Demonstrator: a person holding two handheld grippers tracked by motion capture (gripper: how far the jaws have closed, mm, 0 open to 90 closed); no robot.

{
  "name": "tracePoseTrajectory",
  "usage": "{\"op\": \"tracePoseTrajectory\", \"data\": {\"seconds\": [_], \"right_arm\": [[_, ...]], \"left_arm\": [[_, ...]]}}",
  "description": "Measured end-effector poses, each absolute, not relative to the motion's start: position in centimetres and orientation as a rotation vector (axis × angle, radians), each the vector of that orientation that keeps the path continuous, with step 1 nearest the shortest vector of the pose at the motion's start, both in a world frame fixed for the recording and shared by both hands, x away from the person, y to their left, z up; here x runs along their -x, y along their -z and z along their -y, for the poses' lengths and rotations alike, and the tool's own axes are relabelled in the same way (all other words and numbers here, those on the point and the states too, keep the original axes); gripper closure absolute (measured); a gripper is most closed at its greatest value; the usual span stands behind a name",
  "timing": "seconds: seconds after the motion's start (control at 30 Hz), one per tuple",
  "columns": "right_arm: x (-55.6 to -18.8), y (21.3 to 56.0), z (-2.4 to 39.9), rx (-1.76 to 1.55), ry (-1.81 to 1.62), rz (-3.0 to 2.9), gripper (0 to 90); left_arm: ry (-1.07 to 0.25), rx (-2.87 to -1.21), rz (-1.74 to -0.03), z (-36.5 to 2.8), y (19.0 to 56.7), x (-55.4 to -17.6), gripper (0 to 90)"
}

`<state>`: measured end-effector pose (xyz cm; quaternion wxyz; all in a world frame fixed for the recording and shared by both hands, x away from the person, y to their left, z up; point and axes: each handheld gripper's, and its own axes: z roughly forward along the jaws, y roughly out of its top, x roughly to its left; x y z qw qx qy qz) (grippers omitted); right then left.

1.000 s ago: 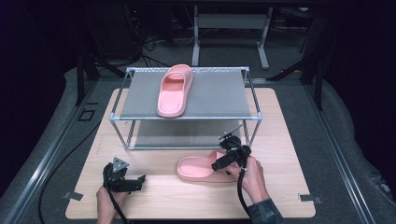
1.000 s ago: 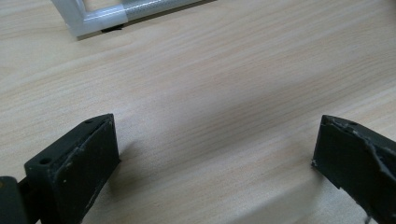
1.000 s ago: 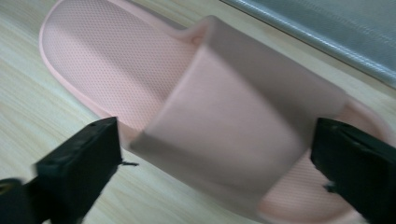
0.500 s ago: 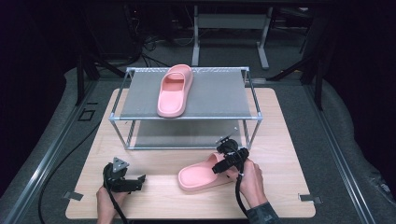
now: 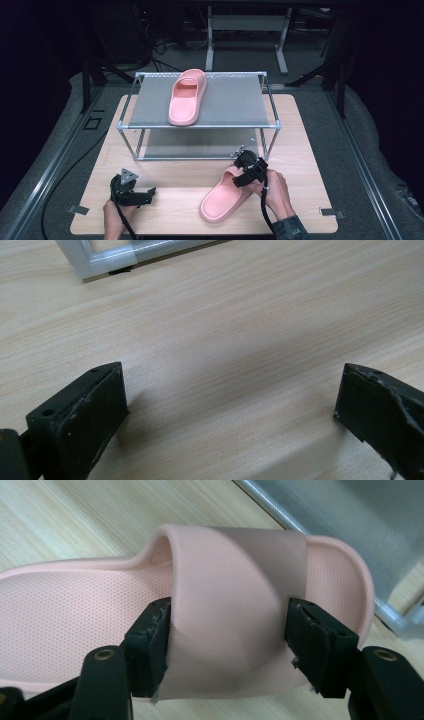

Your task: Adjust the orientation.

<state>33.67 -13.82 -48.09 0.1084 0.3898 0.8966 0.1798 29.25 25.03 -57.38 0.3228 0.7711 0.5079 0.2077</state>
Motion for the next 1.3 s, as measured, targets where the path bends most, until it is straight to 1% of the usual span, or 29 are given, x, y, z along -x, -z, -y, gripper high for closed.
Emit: {"op": "tracePoseTrajectory", "data": {"seconds": [0.07, 0.17, 0.2, 0.23, 0.27, 0.4, 0.47, 0.63, 0.67, 0.77, 0.8, 0.87, 0.93, 1.0, 1.03, 1.07, 1.13, 1.17, 1.23, 1.3], "right_arm": [[-33.8, 48.1, 13.8, -1.125, -0.556, -2.641, 36.4], [-33.8, 48.0, 14.0, -1.177, -0.549, -2.631, 35.9], [-33.7, 48.0, 14.1, -1.222, -0.564, -2.625, 34.0], [-33.7, 48.1, 14.2, -1.282, -0.546, -2.614, 27.9], [-33.7, 48.2, 14.4, -1.314, -0.522, -2.606, 24.3], [-33.4, 49.3, 14.6, -1.451, -0.485, -2.588, 19.9], [-33.1, 49.6, 14.7, -1.462, -0.440, -2.546, 22.0], [-32.6, 49.8, 15.2, -1.459, -0.494, -2.541, 24.3], [-32.6, 49.8, 15.3, -1.439, -0.503, -2.549, 26.0], [-32.2, 49.3, 15.1, -1.312, -0.516, -2.575, 36.2], [-32.3, 49.3, 15.1, -1.287, -0.529, -2.590, 37.4], [-32.5, 49.3, 15.2, -1.243, -0.571, -2.635, 38.1], [-32.6, 49.3, 15.5, -1.273, -0.577, -2.642, 38.7], [-32.5, 49.4, 16.0, -1.332, -0.555, -2.635, 35.2], [-32.5, 49.6, 16.3, -1.381, -0.555, -2.648, 31.1], [-32.5, 49.7, 16.3, -1.414, -0.505, -2.638, 30.9], [-32.7, 50.2, 16.5, -1.484, -0.480, -2.647, 33.1], [-32.7, 50.3, 16.5, -1.489, -0.524, -2.663, 35.2], [-32.8, 50.1, 16.3, -1.474, -0.531, -2.670, 38.9], [-33.0, 50.1, 16.2, -1.429, -0.521, -2.690, 39.9]], "left_arm": [[-0.545, -2.024, -1.333, -25.0, 57.4, -29.2, 0.1], [-0.545, -2.024, -1.333, -25.0, 57.4, -29.2, 0.1], [-0.546, -2.024, -1.333, -25.0, 57.4, -29.2, 0.1], [-0.546, -2.024, -1.333, -25.0, 57.4, -29.3, 0.1], [-0.547, -2.022, -1.333, -25.0, 57.4, -29.3, 0.1], [-0.546, -2.024, -1.333, -25.0, 57.4, -29.3, 0.1], [-0.547, -2.022, -1.333, -25.0, 57.4, -29.3, 0.1], [-0.546, -2.024, -1.333, -25.0, 57.4, -29.3, 0.1], [-0.545, -2.024, -1.333, -25.0, 57.4, -29.3, 0.1], [-0.545, -2.024, -1.332, -25.0, 57.4, -29.3, 0.1], [-0.545, -2.024, -1.332, -25.0, 57.4, -29.3, 0.1], [-0.545, -2.024, -1.333, -25.0, 57.4, -29.3, 0.1], [-0.545, -2.024, -1.333, -25.0, 57.4, -29.3, 0.1], [-0.545, -2.024, -1.333, -25.0, 57.4, -29.3, 0.1], [-0.546, -2.024, -1.333, -25.0, 57.4, -29.3, 0.1], [-0.545, -2.024, -1.333, -25.0, 57.4, -29.3, 0.1], [-0.545, -2.024, -1.333, -25.0, 57.4, -29.3, 0.1], [-0.545, -2.024, -1.332, -25.0, 57.4, -29.3, 0.1], [-0.545, -2.024, -1.333, -25.0, 57.4, -29.3, 0.1], [-0.545, -2.024, -1.332, -25.0, 57.4, -29.3, 0.1]]}}
